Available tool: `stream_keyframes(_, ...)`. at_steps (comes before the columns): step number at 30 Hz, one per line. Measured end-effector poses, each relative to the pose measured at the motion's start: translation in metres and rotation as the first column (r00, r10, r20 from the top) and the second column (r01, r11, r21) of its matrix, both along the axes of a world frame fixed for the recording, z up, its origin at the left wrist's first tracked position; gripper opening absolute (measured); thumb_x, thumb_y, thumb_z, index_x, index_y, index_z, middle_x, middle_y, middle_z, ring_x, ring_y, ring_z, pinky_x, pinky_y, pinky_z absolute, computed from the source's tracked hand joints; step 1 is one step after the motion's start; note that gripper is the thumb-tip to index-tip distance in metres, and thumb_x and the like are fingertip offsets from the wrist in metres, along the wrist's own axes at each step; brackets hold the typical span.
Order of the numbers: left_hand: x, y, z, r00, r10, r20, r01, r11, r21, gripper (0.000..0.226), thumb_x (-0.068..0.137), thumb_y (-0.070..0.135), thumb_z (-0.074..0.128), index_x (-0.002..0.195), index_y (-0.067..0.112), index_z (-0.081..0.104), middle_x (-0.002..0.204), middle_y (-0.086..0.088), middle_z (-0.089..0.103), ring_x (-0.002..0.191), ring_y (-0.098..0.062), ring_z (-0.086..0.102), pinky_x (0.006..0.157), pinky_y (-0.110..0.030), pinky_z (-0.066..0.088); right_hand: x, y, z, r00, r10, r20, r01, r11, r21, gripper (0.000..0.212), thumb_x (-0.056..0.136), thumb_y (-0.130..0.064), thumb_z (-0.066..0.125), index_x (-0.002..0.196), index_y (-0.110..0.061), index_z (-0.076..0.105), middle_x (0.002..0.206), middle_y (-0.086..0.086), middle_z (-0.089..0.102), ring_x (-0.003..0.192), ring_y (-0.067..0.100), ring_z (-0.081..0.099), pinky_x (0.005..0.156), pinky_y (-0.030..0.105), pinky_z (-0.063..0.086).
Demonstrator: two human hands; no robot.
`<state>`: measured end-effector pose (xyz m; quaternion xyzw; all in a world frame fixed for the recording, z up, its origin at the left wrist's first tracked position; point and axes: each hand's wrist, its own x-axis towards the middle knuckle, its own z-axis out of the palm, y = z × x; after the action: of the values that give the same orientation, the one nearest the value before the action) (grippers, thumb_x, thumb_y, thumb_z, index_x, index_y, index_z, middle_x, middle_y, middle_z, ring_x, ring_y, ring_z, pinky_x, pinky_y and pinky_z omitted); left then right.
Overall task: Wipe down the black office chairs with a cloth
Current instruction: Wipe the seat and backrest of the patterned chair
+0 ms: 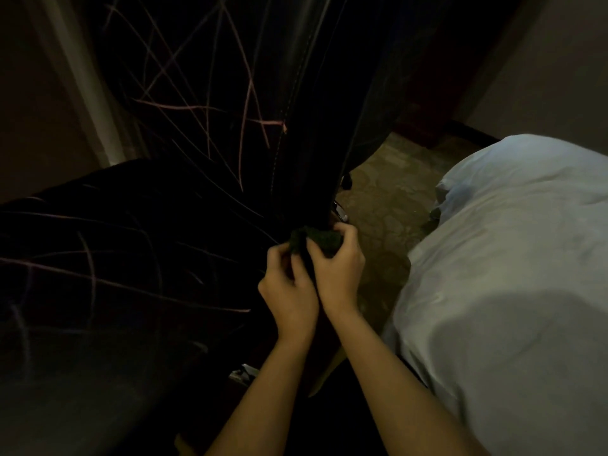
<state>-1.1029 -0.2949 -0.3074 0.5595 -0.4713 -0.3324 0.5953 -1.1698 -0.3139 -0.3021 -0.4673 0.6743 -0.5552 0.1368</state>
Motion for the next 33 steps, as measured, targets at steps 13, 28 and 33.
stream_keyframes(13, 0.011, -0.005, -0.039, 0.978, -0.2, 0.055, 0.171, 0.928, 0.33, 0.008, 0.098, 0.012, 0.053, 0.094, 0.012, 0.06, 0.082, 0.001, 0.066, 0.07, -0.007, 0.064, 0.054, -0.014, 0.049, 0.001, -0.002, -0.041, 1.0, -0.013, 0.021, 0.004, 0.911, 0.412, 0.027, 0.087, -0.005, 0.065, 0.11, -0.009, 0.052, 0.109, 0.007, 0.059, 0.101, 0.015, 0.059, 0.075, 0.015, 0.045)
stream_keyframes(28, 0.058, 0.073, -0.049, 0.949, -0.193, 0.248, 0.097, 0.93, 0.354, 0.012, 0.098, 0.023, 0.053, 0.095, 0.014, 0.06, 0.07, 0.005, 0.062, 0.059, -0.007, 0.061, 0.056, -0.029, 0.054, 0.051, 0.053, -0.074, 0.895, -0.168, 0.413, -0.05, 0.883, 0.467, 0.025, 0.097, -0.013, 0.053, 0.119, -0.007, 0.06, 0.108, 0.007, 0.065, 0.101, 0.02, 0.062, 0.09, 0.032, 0.052)
stream_keyframes(33, 0.067, 0.083, -0.062, 0.981, -0.076, 0.18, 0.015, 0.949, 0.316, 0.007, 0.096, 0.017, 0.056, 0.093, 0.014, 0.061, 0.073, 0.006, 0.064, 0.062, -0.006, 0.062, 0.058, -0.029, 0.056, 0.062, 0.052, -0.073, 0.875, -0.131, 0.465, -0.079, 0.911, 0.404, 0.027, 0.097, -0.017, 0.053, 0.123, -0.01, 0.059, 0.113, 0.006, 0.065, 0.106, 0.018, 0.061, 0.098, 0.039, 0.05)
